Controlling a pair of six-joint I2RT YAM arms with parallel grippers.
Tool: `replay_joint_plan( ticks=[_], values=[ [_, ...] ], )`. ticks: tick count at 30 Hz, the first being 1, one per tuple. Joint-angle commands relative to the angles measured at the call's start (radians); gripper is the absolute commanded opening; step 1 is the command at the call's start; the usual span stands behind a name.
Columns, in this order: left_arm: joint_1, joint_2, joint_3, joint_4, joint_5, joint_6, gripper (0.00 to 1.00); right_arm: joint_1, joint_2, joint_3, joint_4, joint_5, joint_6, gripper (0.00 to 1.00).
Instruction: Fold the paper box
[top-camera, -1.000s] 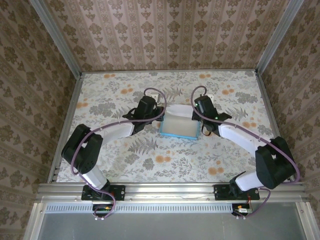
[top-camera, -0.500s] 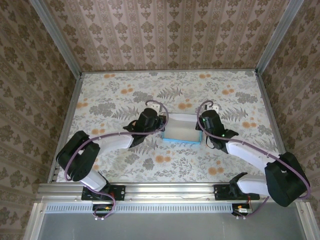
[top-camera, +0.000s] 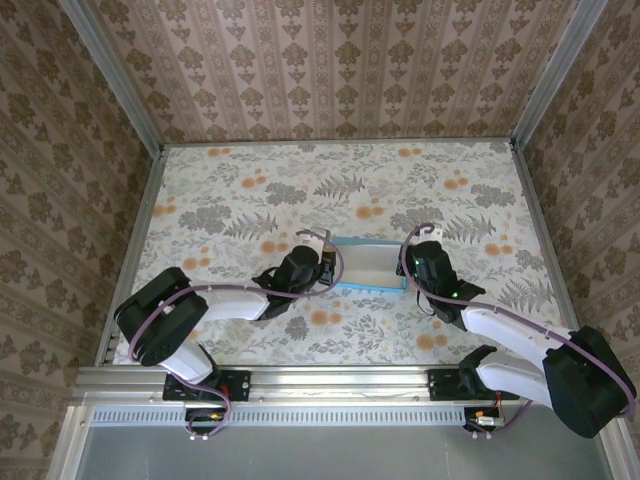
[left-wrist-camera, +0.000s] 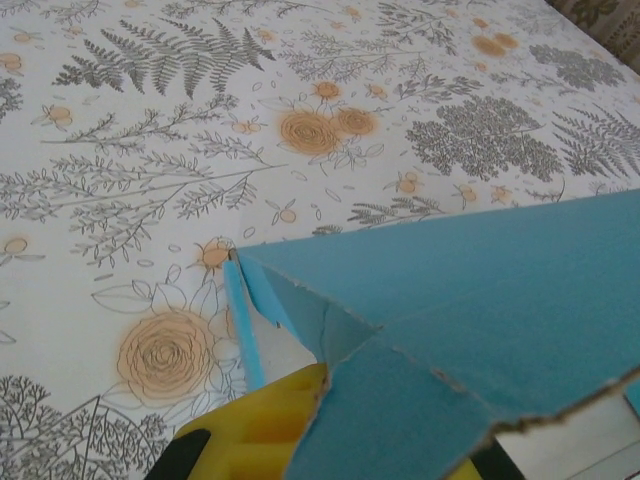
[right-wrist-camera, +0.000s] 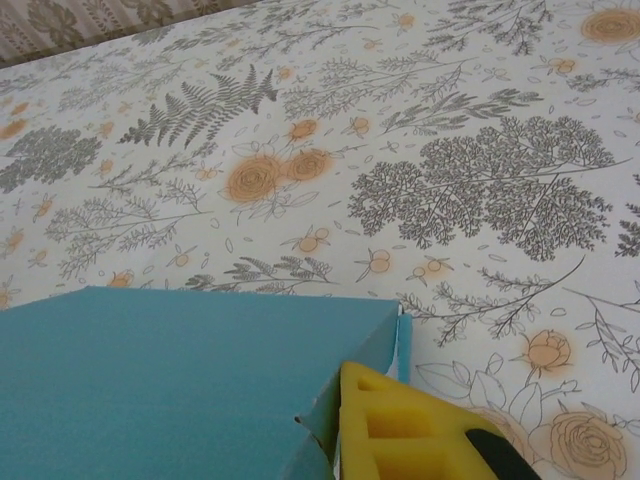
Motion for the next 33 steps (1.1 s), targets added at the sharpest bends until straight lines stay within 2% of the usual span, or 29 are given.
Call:
replay_joint_plan(
  ticks=[1, 9, 12, 14, 21, 27, 33],
  values=[
    [-0.023, 0.004, -0.044, 0.045, -0.018, 0.029, 0.00, 0.024, -0.042, -0.026, 0.073, -0.070, 0.047, 0.13],
    [-0.041, -0.001, -0.082, 0.050, -0.035, 0.045, 0.00, 0.034, -0.106, -0.089, 0.041, -0.091, 0.049, 0.21],
    [-0.044, -0.006, -0.087, 0.050, -0.038, 0.049, 0.00, 0.034, -0.146, -0.110, 0.009, -0.107, 0.043, 0.27],
    [-0.047, -0.008, -0.086, 0.048, -0.038, 0.061, 0.00, 0.034, -0.187, -0.117, -0.025, -0.127, 0.036, 0.34],
    [-0.060, -0.021, -0.054, -0.014, -0.063, 0.086, 0.00, 0.033, -0.323, -0.097, -0.210, -0.249, 0.016, 0.72],
    [-0.060, -0.049, -0.033, -0.065, -0.081, 0.120, 0.00, 0.034, -0.482, -0.074, -0.395, -0.291, 0.018, 0.89],
    [-0.060, -0.079, -0.008, -0.132, -0.095, 0.149, 0.00, 0.033, -0.560, 0.021, -0.565, -0.331, 0.011, 1.00]
  ],
)
